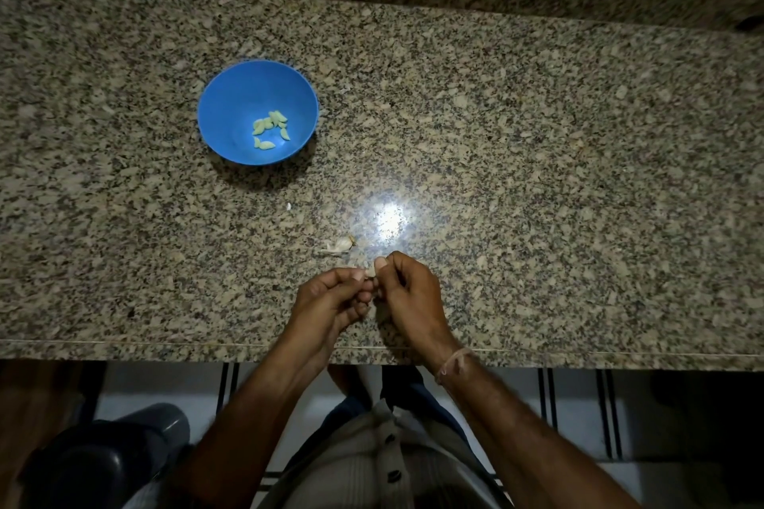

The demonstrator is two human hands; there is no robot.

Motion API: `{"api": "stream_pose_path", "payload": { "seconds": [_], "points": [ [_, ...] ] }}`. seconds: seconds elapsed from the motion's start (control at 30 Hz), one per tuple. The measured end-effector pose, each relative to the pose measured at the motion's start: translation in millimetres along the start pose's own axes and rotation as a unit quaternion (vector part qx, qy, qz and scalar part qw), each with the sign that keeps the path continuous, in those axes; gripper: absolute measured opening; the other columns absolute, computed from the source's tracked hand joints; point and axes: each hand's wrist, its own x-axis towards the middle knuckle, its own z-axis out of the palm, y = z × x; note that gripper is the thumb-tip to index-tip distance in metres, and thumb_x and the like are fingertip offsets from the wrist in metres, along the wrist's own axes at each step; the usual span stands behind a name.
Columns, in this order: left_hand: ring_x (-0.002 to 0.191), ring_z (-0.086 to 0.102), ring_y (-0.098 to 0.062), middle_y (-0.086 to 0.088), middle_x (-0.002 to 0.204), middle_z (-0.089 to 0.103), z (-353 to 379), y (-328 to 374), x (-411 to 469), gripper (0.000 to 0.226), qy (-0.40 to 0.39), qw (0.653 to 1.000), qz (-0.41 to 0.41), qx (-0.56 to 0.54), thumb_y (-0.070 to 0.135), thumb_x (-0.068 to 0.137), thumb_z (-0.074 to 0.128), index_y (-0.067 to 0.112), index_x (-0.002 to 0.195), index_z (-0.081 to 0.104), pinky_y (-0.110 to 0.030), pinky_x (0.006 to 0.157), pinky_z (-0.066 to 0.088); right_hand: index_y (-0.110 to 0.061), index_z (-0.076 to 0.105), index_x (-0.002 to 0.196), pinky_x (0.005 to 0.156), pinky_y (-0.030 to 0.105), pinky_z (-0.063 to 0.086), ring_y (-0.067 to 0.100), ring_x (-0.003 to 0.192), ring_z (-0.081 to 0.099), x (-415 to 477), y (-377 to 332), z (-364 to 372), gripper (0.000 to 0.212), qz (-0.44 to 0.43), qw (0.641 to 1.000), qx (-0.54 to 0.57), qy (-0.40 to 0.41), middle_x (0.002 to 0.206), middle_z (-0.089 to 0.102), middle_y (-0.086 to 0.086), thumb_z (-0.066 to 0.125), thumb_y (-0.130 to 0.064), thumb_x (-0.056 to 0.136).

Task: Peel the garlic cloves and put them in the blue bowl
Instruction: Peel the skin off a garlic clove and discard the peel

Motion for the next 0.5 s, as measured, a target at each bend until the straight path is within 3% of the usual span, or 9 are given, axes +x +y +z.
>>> {"api": "stream_pose_path", "payload": {
  "seconds": [0.1,0.27,0.43,0.5],
  "points": [
    [0.08,0.069,-0.022,-0.012,0.089,0.076,1.9,-5.1,0.9,0.009,0.048,0.987,0.087,0.128,0.001,0.095,0.07,0.01,0.098,0.072,-0.03,0.068,0.056,-0.01,0.052,0.071,0.056,0.019,0.036,0.004,0.058,0.042,0.0,-0.4,1.7,0.04,0.001,1.0,0.003,-0.002,0.061,0.048,-0.009,0.059,-0.025,0.107],
    [0.085,0.071,-0.007,0.011,0.093,0.076,5.7,-3.7,-3.9,0.015,0.095,0.907,0.242,0.331,0.012,0.093,0.075,0.023,0.103,0.078,-0.027,0.075,0.059,-0.01,0.052,0.068,0.057,0.024,0.039,0.006,0.058,0.044,1.8,1.5,2.3,0.042,0.023,1.0,0.003,0.01,0.059,0.048,-0.01,0.06,-0.027,0.106],
    [0.083,0.07,-0.003,0.017,0.09,0.075,2.7,2.8,-6.9,0.005,0.094,0.883,0.262,0.379,0.024,0.092,0.078,0.026,0.096,0.079,-0.031,0.075,0.059,-0.006,0.055,0.069,0.056,0.031,0.038,0.008,0.058,0.044,3.4,4.3,1.3,0.042,0.006,1.0,-0.023,0.017,0.059,0.049,-0.004,0.062,-0.028,0.105],
    [0.08,0.071,-0.005,0.013,0.087,0.076,4.0,3.5,-7.7,0.003,0.087,0.893,0.254,0.361,0.024,0.093,0.077,0.026,0.091,0.079,-0.029,0.073,0.058,-0.008,0.053,0.069,0.056,0.031,0.037,0.007,0.058,0.042,3.5,4.3,2.2,0.042,-0.003,0.999,-0.033,0.021,0.059,0.048,-0.006,0.061,-0.027,0.105]
  ]
}}
